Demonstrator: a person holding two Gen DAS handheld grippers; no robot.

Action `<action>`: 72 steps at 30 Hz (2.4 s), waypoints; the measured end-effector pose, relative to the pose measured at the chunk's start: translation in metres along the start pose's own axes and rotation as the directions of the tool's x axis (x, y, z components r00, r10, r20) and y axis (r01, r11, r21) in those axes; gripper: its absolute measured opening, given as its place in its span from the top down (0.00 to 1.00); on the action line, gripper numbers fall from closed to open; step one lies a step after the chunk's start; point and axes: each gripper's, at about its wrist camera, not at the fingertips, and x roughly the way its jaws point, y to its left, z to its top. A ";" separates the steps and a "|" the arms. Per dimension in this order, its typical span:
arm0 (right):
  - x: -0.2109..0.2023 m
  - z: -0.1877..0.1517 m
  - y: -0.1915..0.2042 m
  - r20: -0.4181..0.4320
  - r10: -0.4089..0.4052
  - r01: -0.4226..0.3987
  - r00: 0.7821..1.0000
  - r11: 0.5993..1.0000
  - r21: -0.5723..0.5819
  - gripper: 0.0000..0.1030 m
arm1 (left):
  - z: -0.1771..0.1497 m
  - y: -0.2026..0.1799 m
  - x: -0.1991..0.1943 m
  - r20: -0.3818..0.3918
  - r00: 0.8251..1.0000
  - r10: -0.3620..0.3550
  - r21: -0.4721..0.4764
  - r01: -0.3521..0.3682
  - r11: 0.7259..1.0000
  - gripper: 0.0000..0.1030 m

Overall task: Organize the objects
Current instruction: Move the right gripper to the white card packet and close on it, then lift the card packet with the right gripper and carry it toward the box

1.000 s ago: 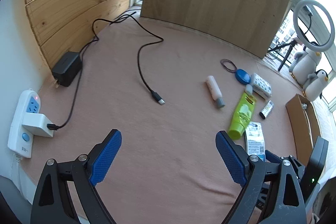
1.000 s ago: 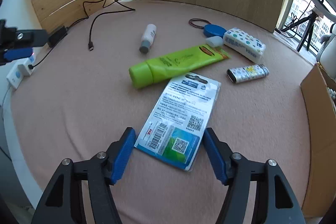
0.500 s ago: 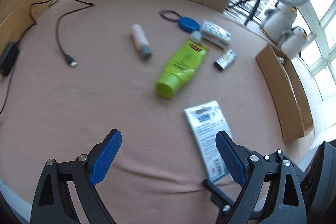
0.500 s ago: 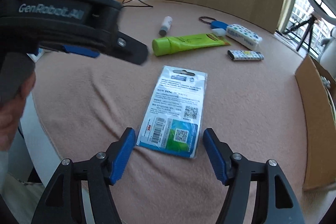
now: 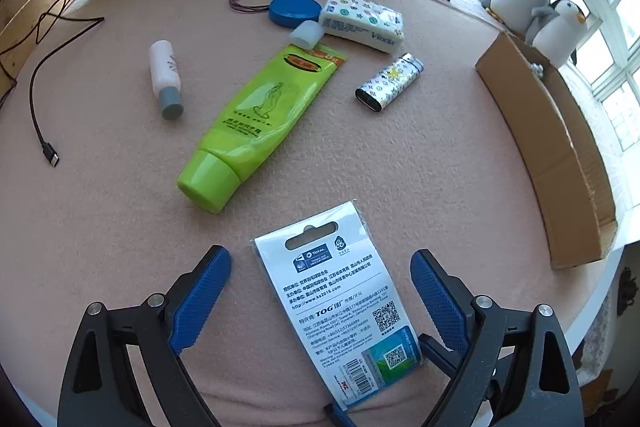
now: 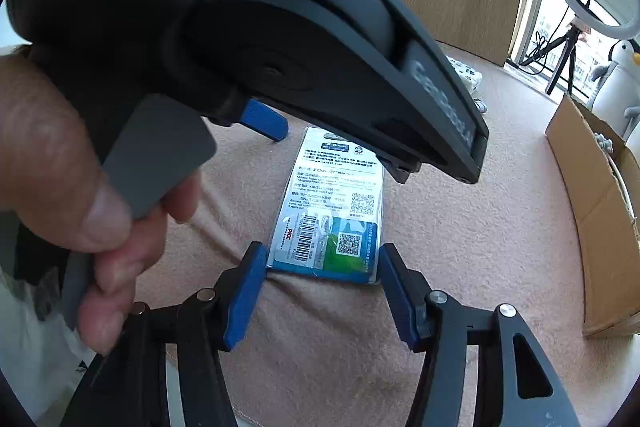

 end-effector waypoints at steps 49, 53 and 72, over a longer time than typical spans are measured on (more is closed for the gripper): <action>-0.049 0.040 0.007 0.162 -0.009 0.020 0.987 0.998 -0.067 0.49 | 0.042 -0.001 -0.093 0.159 0.987 0.035 0.054 -0.044 0.998 0.30; -0.051 0.041 0.003 0.165 -0.016 0.026 0.986 0.998 -0.059 0.49 | 0.044 -0.006 -0.093 0.161 0.986 0.030 0.067 -0.041 0.997 0.30; -0.059 0.047 -0.026 0.187 -0.061 0.062 0.980 0.998 -0.001 0.49 | 0.068 -0.043 -0.089 0.163 0.987 0.000 0.152 -0.025 0.988 0.30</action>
